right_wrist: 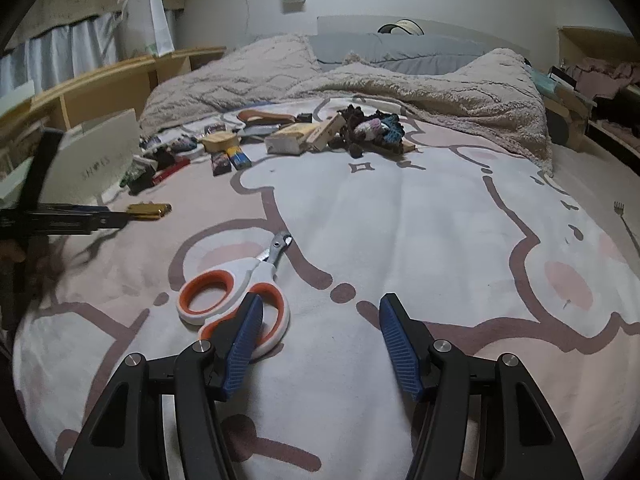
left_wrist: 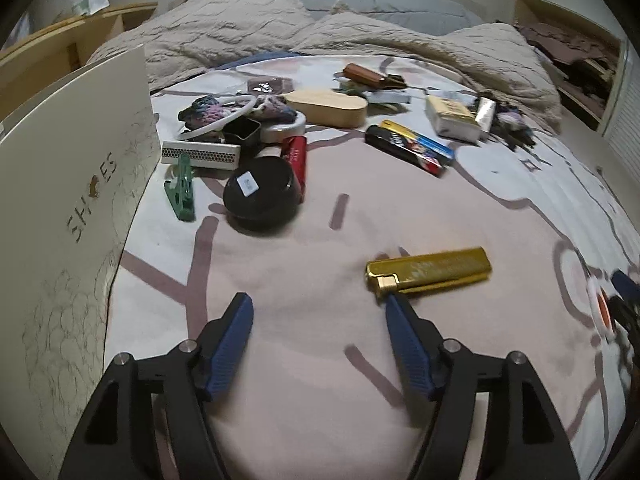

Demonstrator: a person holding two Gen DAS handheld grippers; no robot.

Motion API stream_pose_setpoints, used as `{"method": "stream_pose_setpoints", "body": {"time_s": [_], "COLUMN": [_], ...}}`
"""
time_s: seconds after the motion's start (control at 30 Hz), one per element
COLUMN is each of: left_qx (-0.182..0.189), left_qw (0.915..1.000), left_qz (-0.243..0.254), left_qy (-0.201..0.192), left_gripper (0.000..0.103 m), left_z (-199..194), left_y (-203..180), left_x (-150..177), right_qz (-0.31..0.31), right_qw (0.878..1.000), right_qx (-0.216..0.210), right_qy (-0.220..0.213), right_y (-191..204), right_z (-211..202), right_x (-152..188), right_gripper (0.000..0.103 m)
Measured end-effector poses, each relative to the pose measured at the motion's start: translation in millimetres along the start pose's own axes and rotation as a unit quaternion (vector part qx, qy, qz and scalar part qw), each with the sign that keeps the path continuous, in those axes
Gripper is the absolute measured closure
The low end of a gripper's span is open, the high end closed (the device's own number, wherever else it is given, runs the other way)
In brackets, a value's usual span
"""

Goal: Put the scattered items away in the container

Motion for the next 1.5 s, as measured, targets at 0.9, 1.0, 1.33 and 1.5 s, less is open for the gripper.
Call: {"method": "stream_pose_setpoints", "body": {"time_s": [0.9,1.0,1.33,1.5], "left_qx": [0.047,0.044,0.048,0.042], "left_qw": [0.9973,0.9977,0.9987,0.9990], "left_qz": [0.054,0.050,0.015,0.013], "left_qy": [0.014,0.015,0.007,0.003], "left_gripper": [0.009,0.009,0.009,0.009], "left_z": [3.8,8.9,16.3,16.8], "left_y": [-66.2,-67.5,-60.9,-61.9], "left_x": [0.3,-2.4,-3.8,-4.8], "right_qz": [-0.071,-0.065,0.003,0.018], "right_qw": [0.995,0.996,1.000,1.000], "right_qx": [-0.064,-0.055,-0.026,-0.018], "right_qy": [-0.010,-0.011,-0.009,-0.010], "right_y": [31.2,30.0,10.6,9.1], "right_z": [-9.7,-11.6,-11.4,-13.6], "right_x": [10.0,11.6,14.4,16.2], "right_gripper": [0.031,0.031,0.031,0.029]}}
Point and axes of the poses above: each gripper's, at about its wrist camera, not at the fingertips, and z roughly the way its jaws point, y to its left, x to its underside, the point moved 2 cm from there along z, roughly the way its jaws point, and after that the axes turned 8 degrees about -z, right-handed, at the moved point
